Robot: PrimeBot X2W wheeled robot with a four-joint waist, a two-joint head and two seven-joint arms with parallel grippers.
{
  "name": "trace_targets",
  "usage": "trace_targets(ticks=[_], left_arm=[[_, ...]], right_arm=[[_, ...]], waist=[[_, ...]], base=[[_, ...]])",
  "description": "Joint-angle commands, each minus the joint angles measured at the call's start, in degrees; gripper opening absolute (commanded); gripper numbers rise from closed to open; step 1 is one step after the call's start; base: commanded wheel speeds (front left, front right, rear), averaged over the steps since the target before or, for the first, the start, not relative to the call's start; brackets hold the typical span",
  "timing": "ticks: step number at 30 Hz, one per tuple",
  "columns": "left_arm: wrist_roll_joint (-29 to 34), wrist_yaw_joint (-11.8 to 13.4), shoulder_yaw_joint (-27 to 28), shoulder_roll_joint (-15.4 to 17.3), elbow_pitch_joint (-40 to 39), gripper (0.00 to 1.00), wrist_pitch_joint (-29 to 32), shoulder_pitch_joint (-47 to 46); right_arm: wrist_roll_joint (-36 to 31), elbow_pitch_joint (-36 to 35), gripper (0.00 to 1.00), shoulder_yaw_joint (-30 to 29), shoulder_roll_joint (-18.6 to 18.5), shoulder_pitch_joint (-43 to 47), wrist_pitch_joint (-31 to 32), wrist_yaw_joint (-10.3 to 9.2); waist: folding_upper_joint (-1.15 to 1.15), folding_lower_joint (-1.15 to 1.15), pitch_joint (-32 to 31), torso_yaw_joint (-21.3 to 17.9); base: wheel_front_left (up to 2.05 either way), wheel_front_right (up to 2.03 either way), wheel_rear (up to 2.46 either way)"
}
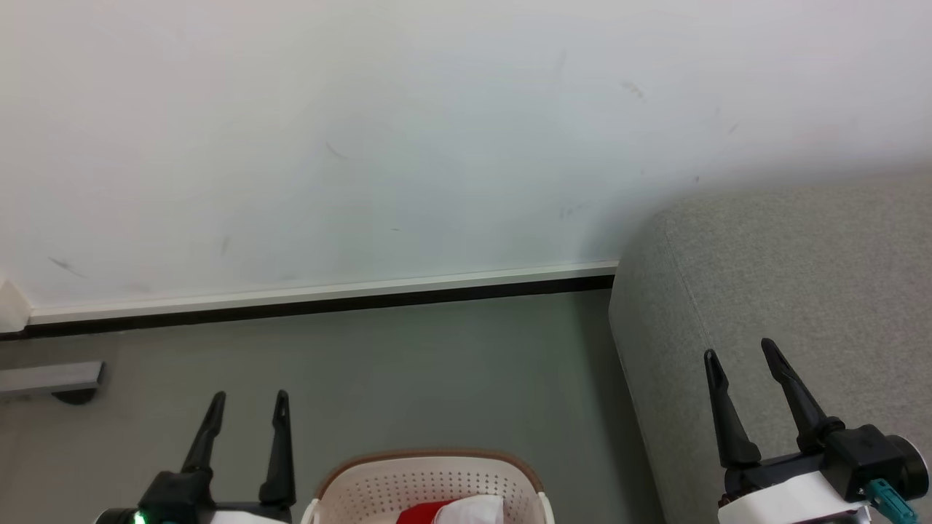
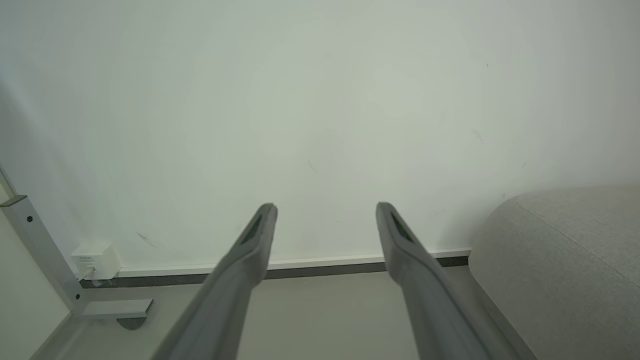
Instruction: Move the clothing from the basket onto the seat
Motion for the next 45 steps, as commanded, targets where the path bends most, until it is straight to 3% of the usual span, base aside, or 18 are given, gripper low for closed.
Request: trace_targets(ticks=[1, 15, 23, 35, 45], left_arm=[[-0.61, -0.13, -0.1, 0.25, 0.15, 1.0, -0.02, -0.47], [-2.5, -1.13, -1.39, 0.18, 3.69, 1.0, -0.02, -5.69], [-1.85, -3.18, -2.16, 0.19, 8.82, 1.0, -0.02, -10.51], [-2.81, -6.31, -3.88, 1.21, 25.17, 1.0, -0.02, -19.6], [-5.77, -7.78, -12.24, 3.44, 44.68, 1.0, 2.5, -31.63]], right_arm=[[0.48, -0.2, 1.0, -0.25, -0.58, -0.43, -0.19, 0.16], [0.61, -2.79, 1.0, -2.29, -0.4, -3.12, -0.19, 0.17], [1.33, -4.91, 1.0, -3.52, -0.17, -6.02, -0.17, 0.16], [5.95, -9.59, 1.0, -4.72, 0.79, -10.18, -0.11, 0.16], [7.4, -13.59, 1.0, -4.45, 1.2, -14.08, -0.11, 0.16]], waist=[[0.0, 0.0, 0.5, -0.53], [0.0, 0.0, 7.71, -4.13], [0.0, 0.0, 13.78, -6.09], [0.0, 0.0, 22.83, -9.27], [0.0, 0.0, 31.31, -11.44]], base=[[0.0, 0.0, 0.0], [0.0, 0.0, 0.0], [0.0, 0.0, 0.0], [0.0, 0.0, 0.0], [0.0, 0.0, 0.0]])
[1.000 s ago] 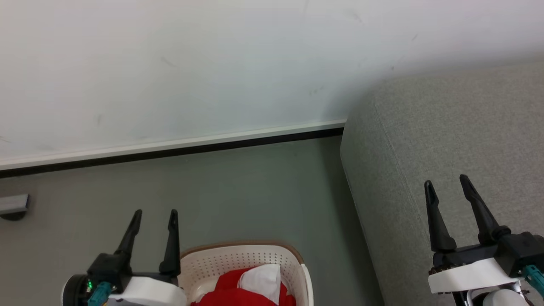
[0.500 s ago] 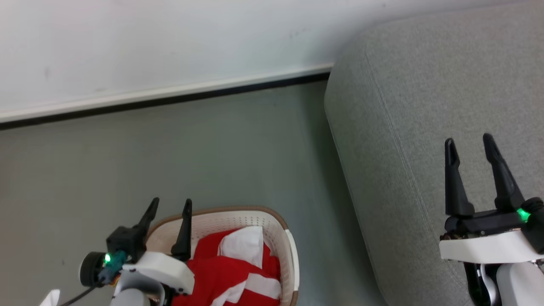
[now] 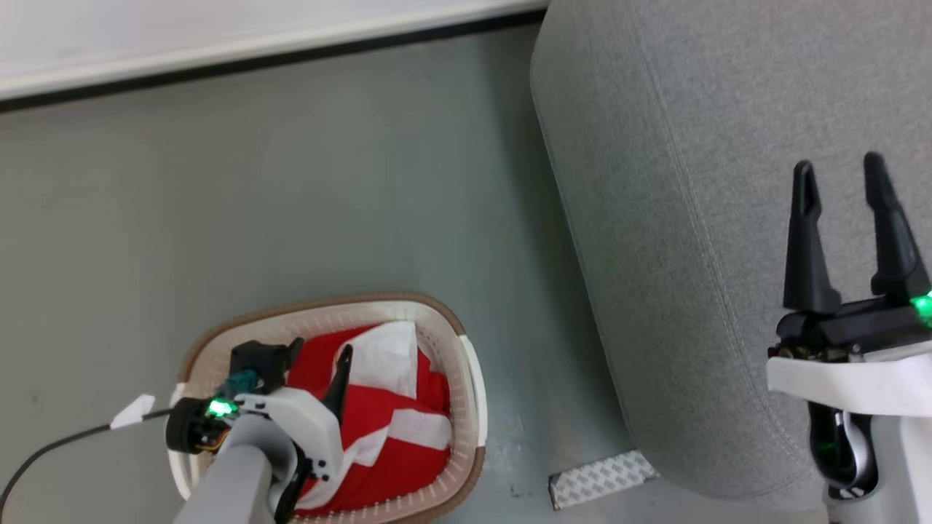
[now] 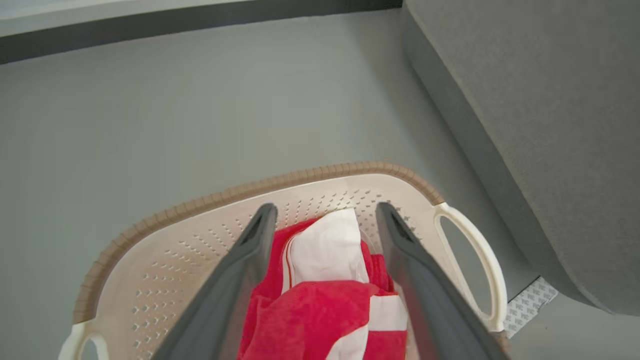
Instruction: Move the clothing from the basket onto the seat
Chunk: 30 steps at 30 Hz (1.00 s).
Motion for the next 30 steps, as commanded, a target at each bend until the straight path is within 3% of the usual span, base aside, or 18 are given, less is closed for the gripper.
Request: trace_targets(ticks=[1, 13, 30], left_arm=[[-1.72, -0.12, -1.07, 0.41, 2.01, 1.0, 0.46, -2.11], [-8.63, -0.08, -13.1, 2.9, 12.87, 1.0, 6.82, -11.24], [-19.76, -0.06, -35.85, 9.78, 14.31, 1.0, 18.06, -18.28]], right_arm=[[0.43, -1.15, 1.0, -0.52, 0.19, -1.37, 0.01, 0.15], [1.93, -7.47, 1.0, -2.33, 0.33, -4.54, 0.03, 0.15], [3.74, -10.15, 1.0, -2.96, 0.35, -6.52, 0.03, 0.15]], waist=[[0.0, -0.01, 3.16, -1.31], [0.0, -0.01, 11.97, -4.06], [0.0, -0.01, 20.99, -7.06]], base=[[0.0, 0.0, 0.0], [0.0, 0.0, 0.0], [0.0, 0.0, 0.0]])
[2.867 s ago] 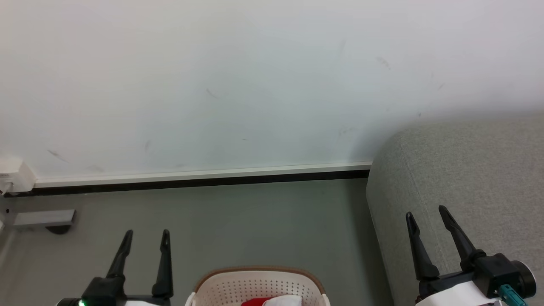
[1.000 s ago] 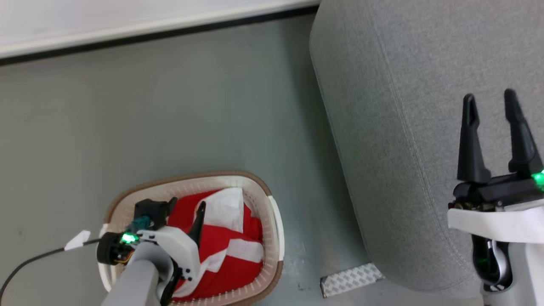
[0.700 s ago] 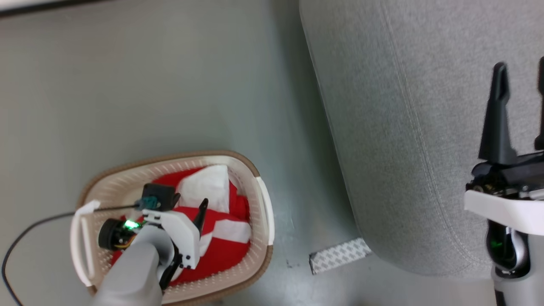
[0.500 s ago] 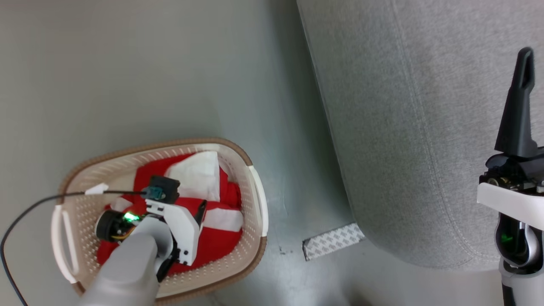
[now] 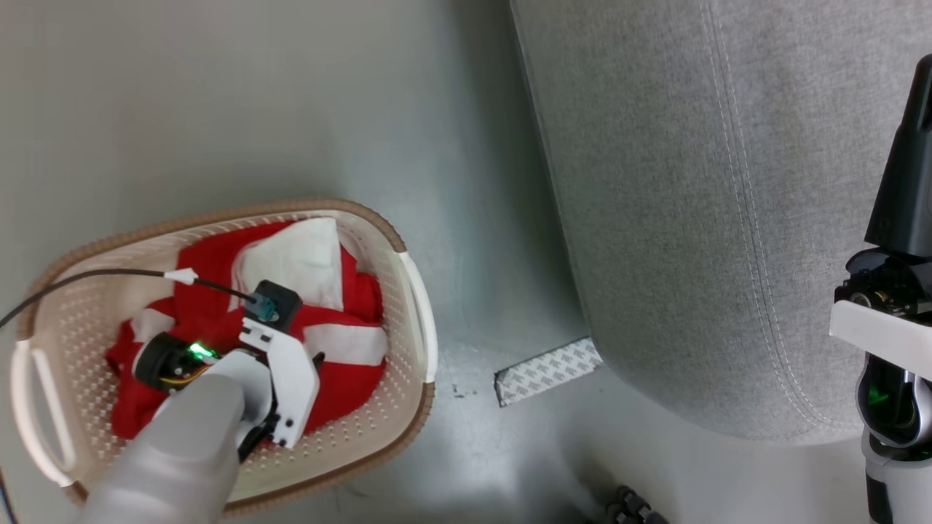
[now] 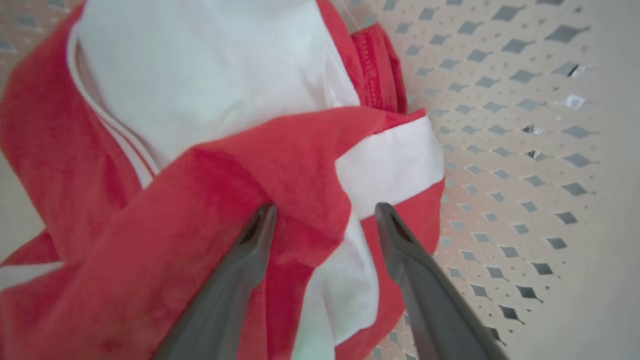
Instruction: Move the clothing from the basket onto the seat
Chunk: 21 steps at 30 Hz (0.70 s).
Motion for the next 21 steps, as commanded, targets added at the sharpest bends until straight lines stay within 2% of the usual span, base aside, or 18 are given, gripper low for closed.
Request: trace_targets(ticks=[1, 6, 8, 9, 10, 12, 13, 21], left_arm=[[-0.77, 0.08, -0.69, 0.74, 0.45, 1.0, 0.3, -0.6], [-2.41, 0.09, -4.28, 1.99, 2.13, 1.0, 1.47, -2.14], [-2.27, 0.08, -4.99, 1.56, 3.15, 1.0, 0.82, -2.95], [-2.48, 0.08, -5.29, 1.21, 3.62, 0.91, 0.45, -3.13], [-2.74, 0.08, -5.57, 1.02, 4.04, 0.48, 0.13, -3.2], [-3.2, 0.08, -6.04, 1.03, 4.56, 0.18, -0.31, -3.63], [-3.47, 0.08, -6.29, 0.97, 4.72, 0.0, -0.5, -3.83], [-5.91, 0.08, -7.48, 0.89, 6.27, 0.0, -2.15, -3.5]], right_arm=[[0.38, -0.28, 1.0, 0.06, 0.2, -0.76, 0.04, 0.15], [0.95, -0.58, 1.0, 0.28, 0.21, -1.12, 0.05, 0.15], [0.21, -0.97, 1.0, 0.12, 0.22, -1.02, 0.05, 0.15], [-0.17, -1.23, 1.0, 0.25, 0.2, -0.96, 0.05, 0.15], [-0.62, -1.44, 1.0, 0.38, 0.21, -0.87, 0.05, 0.15], [-1.17, -1.63, 1.0, 0.4, 0.21, -0.64, 0.05, 0.15], [-1.28, -1.68, 1.0, 0.41, 0.21, -0.6, 0.05, 0.15], [-1.47, -1.5, 1.0, 0.32, 0.18, -1.0, 0.04, 0.15]], waist=[[0.0, -0.01, 0.95, -0.77], [0.0, -0.01, 2.42, -1.72], [0.0, -0.01, 3.03, -1.4], [0.0, -0.01, 3.3, -1.11], [0.0, -0.01, 3.5, -0.84], [0.0, -0.01, 3.83, -0.41], [0.0, -0.01, 3.92, -0.29], [0.0, -0.01, 2.85, 0.04]], base=[[0.0, 0.0, 0.0], [0.0, 0.0, 0.0], [0.13, 0.13, 0.13], [0.15, 0.15, 0.15], [0.12, 0.12, 0.12], [0.07, 0.07, 0.07], [0.01, 0.01, 0.01], [0.0, 0.0, 0.0]])
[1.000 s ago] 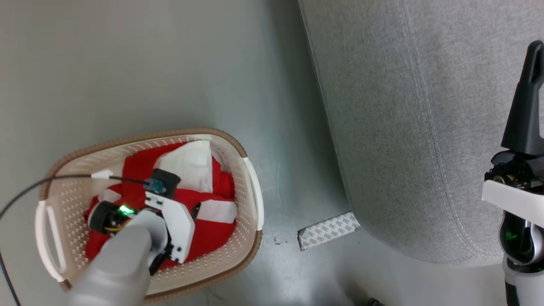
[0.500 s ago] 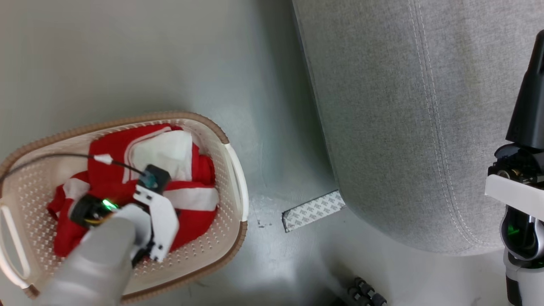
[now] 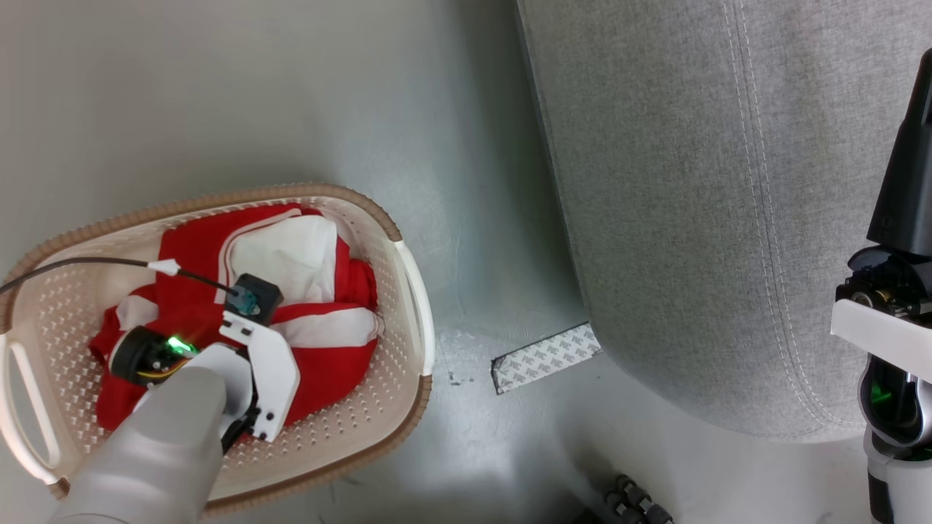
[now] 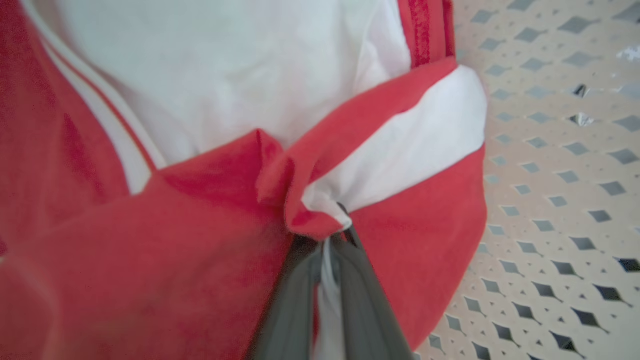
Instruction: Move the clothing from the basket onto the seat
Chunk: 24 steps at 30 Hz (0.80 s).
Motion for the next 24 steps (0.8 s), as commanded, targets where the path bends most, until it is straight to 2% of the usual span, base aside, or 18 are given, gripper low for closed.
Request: trace_targets(ticks=[1, 10, 24], left_arm=[[-1.04, 0.08, -0.13, 0.44, 0.28, 0.0, -0.54, 0.05], [-3.9, 0.08, -1.3, -0.97, 0.36, 0.0, -3.46, 1.57], [-9.75, 0.08, -2.92, -4.75, -2.88, 0.0, -13.96, 9.01]], right_arm=[[-0.42, 0.02, 1.0, -0.05, 0.15, -0.64, 0.05, 0.15], [-1.1, 0.84, 1.0, 0.16, 0.14, -0.86, 0.04, 0.15], [-4.09, 3.56, 1.0, 0.1, 0.1, 2.89, 0.05, 0.15]], waist=[[0.0, 0.0, -0.35, 0.23], [0.0, 0.0, -4.05, 1.63], [0.0, 0.0, -21.18, 6.41]], base=[[0.0, 0.0, 0.0], [0.0, 0.0, 0.0], [0.0, 0.0, 0.0]])
